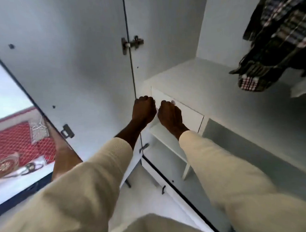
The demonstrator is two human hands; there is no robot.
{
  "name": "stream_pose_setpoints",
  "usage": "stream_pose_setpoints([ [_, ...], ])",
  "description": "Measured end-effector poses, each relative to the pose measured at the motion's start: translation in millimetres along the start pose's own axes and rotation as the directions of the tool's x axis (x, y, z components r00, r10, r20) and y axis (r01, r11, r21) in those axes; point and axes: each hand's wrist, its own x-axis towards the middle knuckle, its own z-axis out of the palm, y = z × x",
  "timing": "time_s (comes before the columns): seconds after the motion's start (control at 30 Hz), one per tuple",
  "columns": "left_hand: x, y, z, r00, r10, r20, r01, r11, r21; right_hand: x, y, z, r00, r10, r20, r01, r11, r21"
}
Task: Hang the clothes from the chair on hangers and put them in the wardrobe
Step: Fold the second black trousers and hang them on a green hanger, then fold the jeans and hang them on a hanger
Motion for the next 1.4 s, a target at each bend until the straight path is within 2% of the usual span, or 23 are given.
stream_pose_setpoints([
  [0.1, -87.1, -46.2, 30.0, 0.976, -0.152, 0.155, 0.148, 0.988, 0.04, -66.3, -4.9, 48.9, 0.982, 0.011, 0.191, -0.023, 0.998, 0.061],
  [0.17, -149.7, -74.4, 39.5, 0.929, -0.267, 0.258, 0.252, 0.964, 0.089, -112.5, -11.1, 77.0, 0.93, 0.022, 0.366, -0.033, 0.999, 0.022],
  [0.3, -268.3, -120.5, 36.8, 0.775, -0.484, 0.406, 0.432, 0.875, 0.218, -191.7, -39.5, 123.1, 0.794, -0.027, 0.608, 0.024, 1.0, 0.014],
  [0.43, -362.1, -164.6, 17.1, 0.627, -0.62, 0.472, 0.551, 0.781, 0.293, -246.7, -90.4, 150.0, 0.654, -0.108, 0.749, 0.108, 0.993, 0.049],
  [0.53, -410.6, -204.0, -0.7, 0.534, -0.692, 0.486, 0.612, 0.713, 0.343, -272.3, -137.2, 172.1, 0.587, -0.163, 0.793, 0.153, 0.984, 0.09],
  [0.67, -457.1, -266.4, -32.7, 0.477, -0.726, 0.495, 0.643, 0.672, 0.367, -293.5, -215.9, 205.5, 0.469, -0.205, 0.859, 0.238, 0.966, 0.101],
  [0.83, -501.4, -365.9, -73.5, 0.424, -0.777, 0.466, 0.723, 0.6, 0.342, -324.9, -319.3, 255.7, 0.441, -0.251, 0.862, 0.284, 0.95, 0.132],
  [0.9, -522.2, -407.3, -95.2, 0.389, -0.808, 0.442, 0.768, 0.55, 0.329, -335.6, -368.6, 278.5, 0.4, -0.258, 0.879, 0.303, 0.943, 0.139],
  [0.97, -550.4, -445.5, -117.8, 0.308, -0.848, 0.431, 0.849, 0.449, 0.278, -348.1, -420.0, 299.3, 0.304, -0.253, 0.919, 0.332, 0.932, 0.147],
  [1.1, -621.9, -518.0, -151.3, 0.143, -0.832, 0.536, 0.925, 0.306, 0.227, -377.6, -505.8, 347.7, 0.057, -0.198, 0.979, 0.335, 0.927, 0.168],
  [1.17, -659.1, -551.5, -161.7, 0.049, -0.817, 0.574, 0.943, 0.227, 0.243, -391.2, -540.2, 371.9, -0.023, -0.197, 0.98, 0.348, 0.918, 0.192],
  [1.23, -682.5, -576.1, -176.9, -0.015, -0.818, 0.575, 0.952, 0.164, 0.258, -402.2, -572.8, 391.5, -0.061, -0.213, 0.975, 0.349, 0.911, 0.22],
  [1.4, -713.8, -636.6, -202.1, -0.103, -0.857, 0.505, 0.991, -0.047, 0.122, -421.0, -667.2, 412.2, -0.066, -0.289, 0.955, 0.419, 0.861, 0.29],
])
